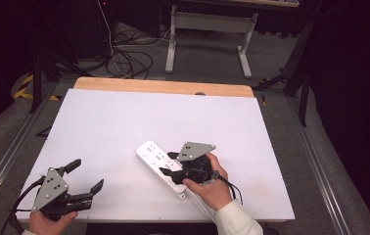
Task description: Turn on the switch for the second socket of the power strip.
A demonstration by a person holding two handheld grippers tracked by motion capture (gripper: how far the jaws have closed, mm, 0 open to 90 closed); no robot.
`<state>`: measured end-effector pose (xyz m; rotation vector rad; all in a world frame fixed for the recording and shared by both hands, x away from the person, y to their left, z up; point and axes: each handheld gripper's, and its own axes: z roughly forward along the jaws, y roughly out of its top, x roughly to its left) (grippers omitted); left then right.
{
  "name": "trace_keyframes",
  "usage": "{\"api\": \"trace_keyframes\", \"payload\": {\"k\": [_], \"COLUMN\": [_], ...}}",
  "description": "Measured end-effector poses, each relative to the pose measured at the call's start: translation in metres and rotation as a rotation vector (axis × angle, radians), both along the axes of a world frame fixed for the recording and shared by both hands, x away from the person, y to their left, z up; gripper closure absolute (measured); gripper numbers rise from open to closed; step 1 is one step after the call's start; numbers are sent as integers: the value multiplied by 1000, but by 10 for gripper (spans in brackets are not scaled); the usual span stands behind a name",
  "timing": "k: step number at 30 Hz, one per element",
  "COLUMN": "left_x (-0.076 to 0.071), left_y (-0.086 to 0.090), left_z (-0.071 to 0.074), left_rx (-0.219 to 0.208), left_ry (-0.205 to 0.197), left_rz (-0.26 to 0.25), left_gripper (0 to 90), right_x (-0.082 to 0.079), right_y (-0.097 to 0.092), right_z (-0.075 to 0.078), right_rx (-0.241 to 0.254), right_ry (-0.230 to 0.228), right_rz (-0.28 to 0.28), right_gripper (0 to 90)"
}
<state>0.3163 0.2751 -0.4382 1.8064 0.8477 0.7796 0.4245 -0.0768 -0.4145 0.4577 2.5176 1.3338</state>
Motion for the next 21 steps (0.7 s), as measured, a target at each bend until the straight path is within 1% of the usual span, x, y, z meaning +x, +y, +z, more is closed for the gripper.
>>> {"api": "trace_keyframes", "payload": {"k": [1,4,6,8,9,10,11,12,13,14,15,16,17,19,21], "left_x": [0,0,0,0,0,0,0,0,0,0,0,0,0,0,0], "left_y": [0,0,0,0,-1,-1,-1,-1,0,-1,0,0,0,-1,-1], "left_z": [0,0,0,0,0,0,0,0,0,0,0,0,0,0,0], "left_rx": [0,-4,-3,-3,-3,-3,-5,-5,-5,-8,-4,-4,-3,-4,-5], "left_ry": [0,1,2,2,3,2,4,3,3,3,1,1,1,1,2], "left_rz": [0,1,-1,-2,-1,-1,-1,0,0,1,1,1,0,0,0], "left_gripper": [125,126,126,126,126,126,126,126,126,126,127,127,127,127,127], "right_x": [0,1,2,2,3,4,5,5,6,6,8,8,10,11,12], "right_y": [0,1,1,2,2,3,4,4,6,6,8,8,10,12,13], "right_z": [0,-2,-2,-3,-4,-7,-8,-8,-11,-11,-14,-14,-17,-20,-22], "right_rx": [0,-11,-15,-20,-15,-6,-11,-11,-18,-18,-33,-33,-52,-67,-72], "right_ry": [0,14,5,20,34,73,76,76,90,90,102,102,107,110,110], "right_rz": [0,-5,-19,-24,-37,-23,-25,-25,-22,-22,-27,-27,-33,-33,-35], "right_gripper": [520,570,620,650,670,771,810,810,896,896,900,900,900,900,900]}}
